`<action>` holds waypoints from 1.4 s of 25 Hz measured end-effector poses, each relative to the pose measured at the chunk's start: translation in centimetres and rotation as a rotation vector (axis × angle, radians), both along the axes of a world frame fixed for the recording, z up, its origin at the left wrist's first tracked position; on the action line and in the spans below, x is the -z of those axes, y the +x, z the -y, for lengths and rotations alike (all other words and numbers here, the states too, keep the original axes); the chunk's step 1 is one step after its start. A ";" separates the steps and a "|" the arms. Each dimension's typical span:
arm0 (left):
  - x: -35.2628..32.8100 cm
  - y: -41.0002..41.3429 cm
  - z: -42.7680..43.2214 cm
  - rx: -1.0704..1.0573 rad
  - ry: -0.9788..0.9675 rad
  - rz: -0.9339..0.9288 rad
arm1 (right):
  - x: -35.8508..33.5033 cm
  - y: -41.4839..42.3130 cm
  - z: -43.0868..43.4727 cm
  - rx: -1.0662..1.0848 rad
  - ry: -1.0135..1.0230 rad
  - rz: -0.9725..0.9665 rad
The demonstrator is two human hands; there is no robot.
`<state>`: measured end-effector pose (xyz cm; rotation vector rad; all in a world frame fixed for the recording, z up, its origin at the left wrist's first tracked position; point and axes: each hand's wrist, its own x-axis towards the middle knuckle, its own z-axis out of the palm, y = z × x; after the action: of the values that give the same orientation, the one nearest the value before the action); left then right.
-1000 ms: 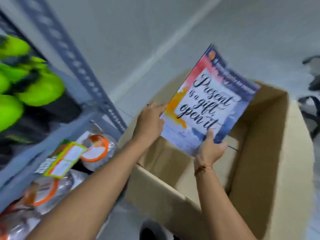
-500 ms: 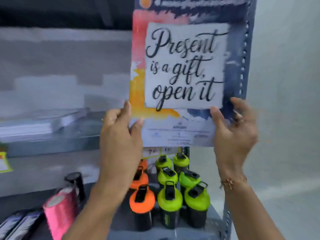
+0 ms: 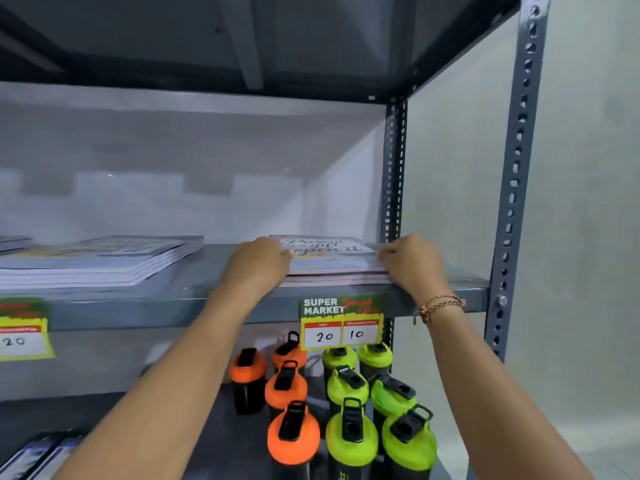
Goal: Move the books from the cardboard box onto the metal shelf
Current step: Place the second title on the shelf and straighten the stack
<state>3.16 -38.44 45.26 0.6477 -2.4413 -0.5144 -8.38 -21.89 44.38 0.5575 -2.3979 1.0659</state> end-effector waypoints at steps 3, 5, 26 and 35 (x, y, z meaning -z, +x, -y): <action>-0.2 -0.2 -0.1 0.027 0.019 -0.012 | -0.2 0.6 -1.3 -0.137 0.020 0.053; -0.1 -0.2 0.0 0.056 0.017 -0.048 | -0.1 0.6 -2.3 -0.223 0.007 0.089; 1.1 1.7 0.4 0.068 -0.027 -0.327 | 0.7 0.8 -3.2 -0.149 -0.104 -0.022; 1.3 2.6 -0.3 0.081 -0.022 -0.338 | 1.1 1.1 -4.1 -0.164 -0.149 -0.024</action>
<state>5.78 -38.18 43.95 0.4151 -2.1558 -0.5776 -7.30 -17.81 43.28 0.7193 -2.2596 1.2866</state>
